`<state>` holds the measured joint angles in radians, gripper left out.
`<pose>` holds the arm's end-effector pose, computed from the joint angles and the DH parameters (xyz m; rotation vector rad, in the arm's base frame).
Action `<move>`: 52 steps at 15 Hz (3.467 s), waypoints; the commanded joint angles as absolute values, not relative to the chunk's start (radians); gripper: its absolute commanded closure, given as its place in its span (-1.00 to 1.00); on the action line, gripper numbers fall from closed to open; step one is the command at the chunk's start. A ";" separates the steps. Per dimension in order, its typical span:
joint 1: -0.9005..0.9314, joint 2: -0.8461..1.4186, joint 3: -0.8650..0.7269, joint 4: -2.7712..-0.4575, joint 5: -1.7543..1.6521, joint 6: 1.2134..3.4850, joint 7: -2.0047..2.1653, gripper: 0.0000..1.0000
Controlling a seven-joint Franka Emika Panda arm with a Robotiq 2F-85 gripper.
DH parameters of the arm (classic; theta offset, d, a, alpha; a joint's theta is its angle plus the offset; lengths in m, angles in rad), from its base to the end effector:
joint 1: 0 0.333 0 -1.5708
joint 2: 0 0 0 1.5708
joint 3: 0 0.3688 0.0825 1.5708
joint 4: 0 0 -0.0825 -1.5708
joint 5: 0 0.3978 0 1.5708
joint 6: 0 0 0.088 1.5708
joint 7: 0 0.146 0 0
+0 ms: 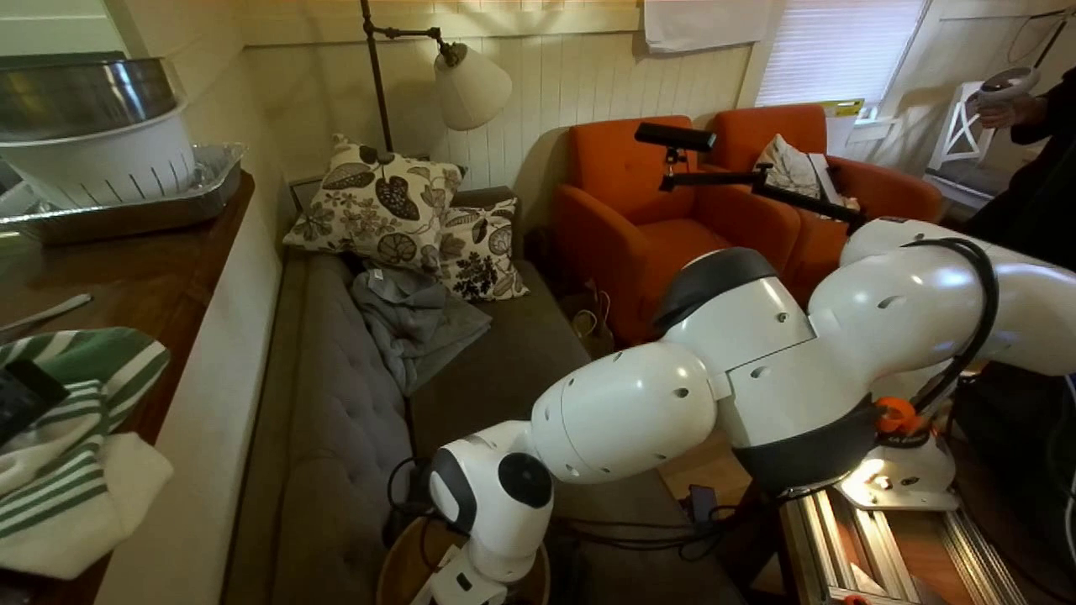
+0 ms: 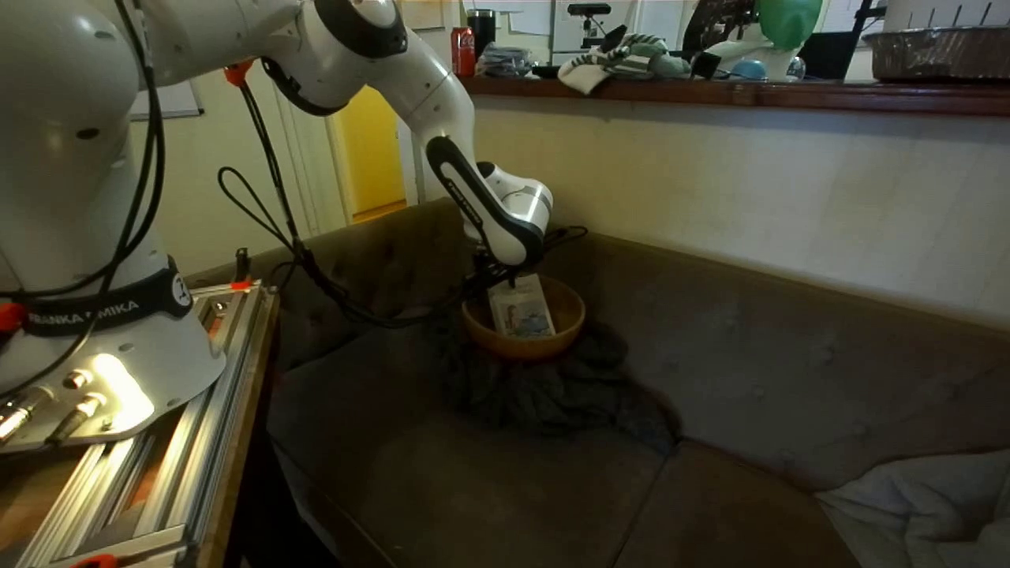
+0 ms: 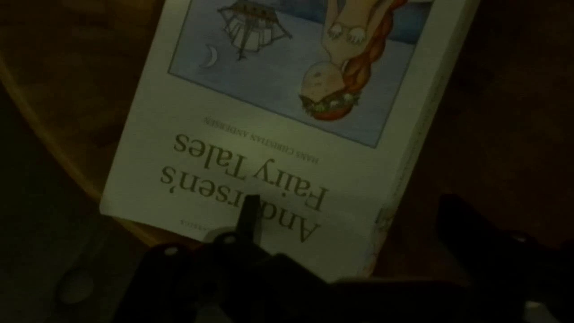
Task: Put the brown bowl on the blanket, then remove the book from the bowl
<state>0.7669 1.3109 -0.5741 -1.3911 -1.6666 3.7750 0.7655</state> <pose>0.5651 0.3302 -0.0432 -1.9573 -2.3694 -0.5476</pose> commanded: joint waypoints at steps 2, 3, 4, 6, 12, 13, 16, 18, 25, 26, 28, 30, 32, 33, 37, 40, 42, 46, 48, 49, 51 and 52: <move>0.799 1.379 -0.634 -1.323 -1.686 3.740 1.078 -1.00; 0.814 1.385 -0.658 -1.332 -1.690 3.727 1.146 -1.00; 0.832 1.393 -0.686 -1.344 -1.698 3.720 1.212 -1.00; 0.869 1.425 -0.751 -1.351 -1.717 3.719 1.348 -1.00; 0.969 1.542 -0.965 -1.295 -1.820 3.830 1.726 -0.32; 0.972 1.489 -0.938 -1.328 -1.927 3.795 1.786 -0.18; 0.989 1.488 -0.966 -1.276 -2.100 3.817 1.930 0.27; 1.003 1.517 -0.998 -1.218 -2.136 3.831 1.957 0.55; 0.979 1.491 -0.949 -1.143 -2.239 3.810 1.848 0.87; 0.964 1.490 -0.932 -1.122 -2.252 3.809 1.822 0.00; 0.942 1.489 -0.905 -1.090 -2.266 3.805 1.790 -0.15; 0.911 1.488 -0.870 -1.051 -2.271 3.804 1.750 -0.43; 0.878 1.488 -0.829 -1.012 -2.279 3.799 1.695 -0.72; 0.860 1.489 -0.807 -0.993 -2.284 3.802 1.673 -0.88; 0.796 1.487 -0.724 -0.944 -2.309 3.813 1.595 -0.43; 0.762 1.487 -0.682 -0.928 -2.318 3.820 1.563 -0.29; 0.753 1.488 -0.673 -0.927 -2.320 3.825 1.562 0.02; 0.740 1.489 -0.659 -0.929 -2.319 3.835 1.569 0.58; 0.737 1.488 -0.660 -0.926 -2.322 3.847 1.572 0.87; 0.737 1.489 -0.664 -0.923 -2.324 3.861 1.575 0.95; 0.735 1.489 -0.665 -0.917 -2.328 3.875 1.576 0.88; 0.735 1.489 -0.666 -0.912 -2.329 3.878 1.576 0.88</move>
